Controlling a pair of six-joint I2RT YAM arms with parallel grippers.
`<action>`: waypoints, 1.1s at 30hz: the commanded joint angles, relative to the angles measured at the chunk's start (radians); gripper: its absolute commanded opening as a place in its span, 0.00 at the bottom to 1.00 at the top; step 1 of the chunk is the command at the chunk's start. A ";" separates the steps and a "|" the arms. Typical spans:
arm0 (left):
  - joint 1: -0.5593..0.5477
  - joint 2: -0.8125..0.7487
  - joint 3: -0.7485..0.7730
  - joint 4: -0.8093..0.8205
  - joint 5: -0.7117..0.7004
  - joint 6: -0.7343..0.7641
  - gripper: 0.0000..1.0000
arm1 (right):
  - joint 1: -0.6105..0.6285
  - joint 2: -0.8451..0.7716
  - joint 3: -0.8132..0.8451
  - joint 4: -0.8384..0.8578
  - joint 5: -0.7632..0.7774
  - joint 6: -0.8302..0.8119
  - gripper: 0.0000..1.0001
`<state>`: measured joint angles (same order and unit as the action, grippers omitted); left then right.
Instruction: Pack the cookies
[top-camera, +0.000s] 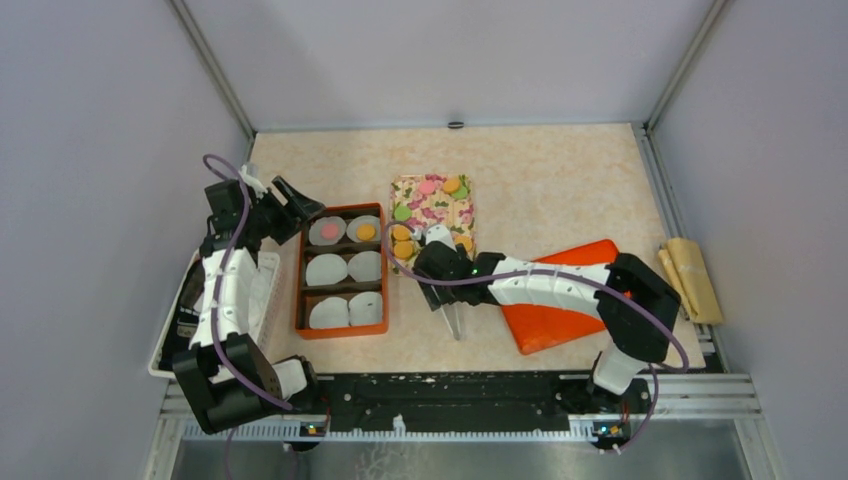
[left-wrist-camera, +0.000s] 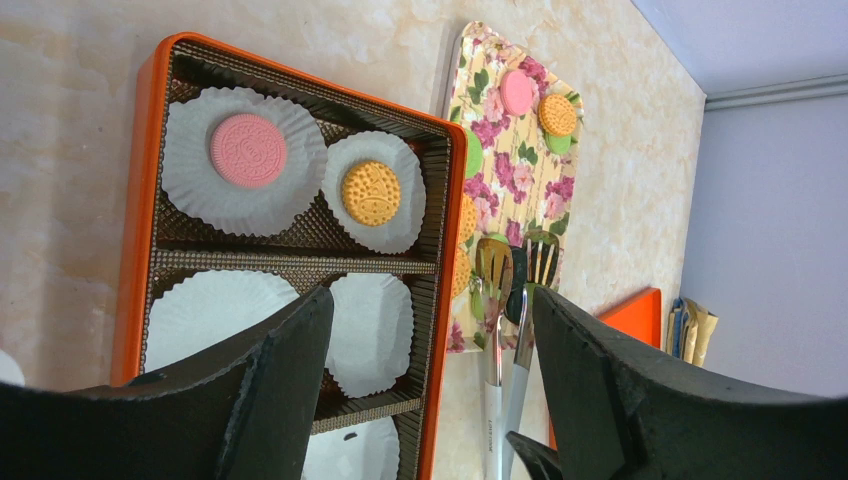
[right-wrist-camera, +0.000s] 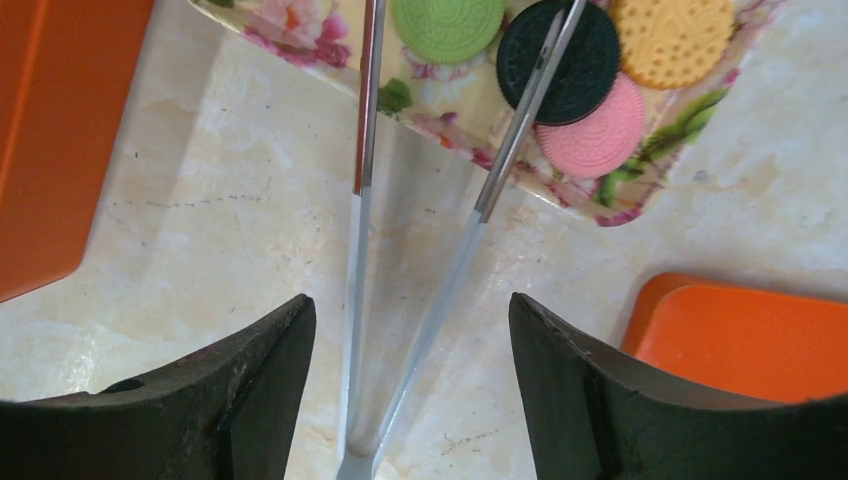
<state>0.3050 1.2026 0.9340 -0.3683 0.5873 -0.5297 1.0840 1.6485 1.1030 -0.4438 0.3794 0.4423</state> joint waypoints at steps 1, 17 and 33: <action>0.006 -0.020 -0.011 0.037 0.023 0.000 0.79 | 0.009 0.077 -0.005 0.060 -0.056 0.031 0.70; 0.008 -0.006 -0.023 0.043 0.017 0.013 0.79 | 0.009 0.178 -0.001 0.080 0.007 0.063 0.56; 0.007 -0.018 -0.017 0.040 0.025 0.010 0.79 | 0.019 -0.056 0.094 -0.041 0.166 -0.023 0.40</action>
<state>0.3050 1.2026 0.9215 -0.3660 0.5877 -0.5282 1.0920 1.6947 1.1130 -0.4732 0.4526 0.4564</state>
